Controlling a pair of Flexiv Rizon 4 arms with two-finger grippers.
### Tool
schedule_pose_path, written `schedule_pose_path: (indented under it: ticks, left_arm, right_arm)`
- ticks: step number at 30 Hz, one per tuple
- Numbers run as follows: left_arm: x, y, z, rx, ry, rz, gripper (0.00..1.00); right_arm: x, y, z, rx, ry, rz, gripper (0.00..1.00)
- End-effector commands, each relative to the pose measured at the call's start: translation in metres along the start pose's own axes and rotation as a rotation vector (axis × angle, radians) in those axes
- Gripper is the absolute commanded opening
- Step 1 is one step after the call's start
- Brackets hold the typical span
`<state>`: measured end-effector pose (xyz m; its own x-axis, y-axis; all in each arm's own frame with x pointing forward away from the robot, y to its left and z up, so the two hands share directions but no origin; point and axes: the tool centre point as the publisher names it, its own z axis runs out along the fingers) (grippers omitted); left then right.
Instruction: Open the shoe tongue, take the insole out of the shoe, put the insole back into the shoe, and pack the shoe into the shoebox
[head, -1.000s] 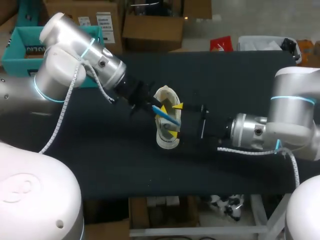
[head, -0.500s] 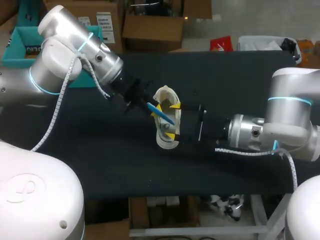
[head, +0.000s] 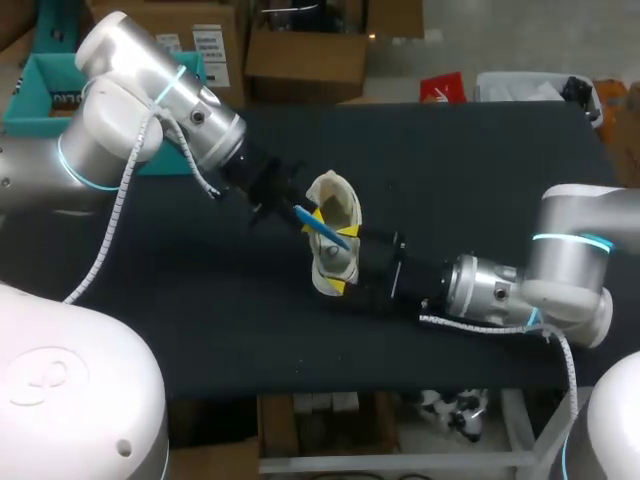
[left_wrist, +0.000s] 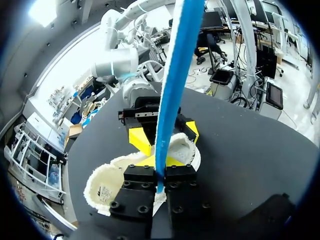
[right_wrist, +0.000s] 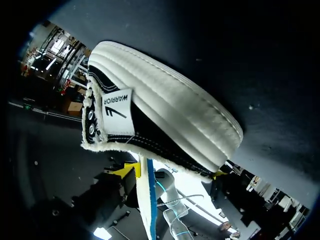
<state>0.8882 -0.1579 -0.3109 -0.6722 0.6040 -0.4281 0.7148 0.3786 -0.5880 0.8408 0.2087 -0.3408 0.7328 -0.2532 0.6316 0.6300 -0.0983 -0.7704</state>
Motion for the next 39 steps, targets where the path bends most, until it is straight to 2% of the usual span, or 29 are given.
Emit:
schedule_pose_path:
  ticks: [1,5,10,31,33,35,37,39]
  left_arm:
    - [0.0,0.0,0.0,-0.001,0.0,-0.001,0.0]
    - [0.0,0.0,0.0,-0.001,0.0,-0.001,0.0]
    - [0.0,0.0,0.0,-0.001,0.0,-0.001,0.0]
    - [0.0,0.0,0.0,-0.001,0.0,-0.001,0.0]
    - [0.0,0.0,0.0,-0.001,0.0,-0.001,0.0]
    - [0.0,0.0,0.0,-0.001,0.0,-0.001,0.0]
    - [0.0,0.0,0.0,-0.001,0.0,-0.001,0.0]
    - [0.0,0.0,0.0,-0.001,0.0,-0.001,0.0]
  right_arm:
    - [-0.003,0.003,-0.004,0.02,-0.005,0.006,0.91]
    - [0.006,-0.005,-0.002,-0.019,-0.034,0.016,0.97]
    - [0.014,-0.014,0.001,-0.049,-0.057,0.024,1.0]
    - [0.02,-0.043,0.002,-0.126,-0.087,0.034,1.0]
    - [0.02,-0.044,0.002,-0.13,-0.088,0.029,0.93]
    - [0.019,-0.044,0.001,-0.134,-0.086,0.023,0.73]
    - [0.018,-0.043,0.0,-0.138,-0.084,0.02,0.48]
    - [0.017,-0.043,0.0,-0.14,-0.084,0.018,0.4]
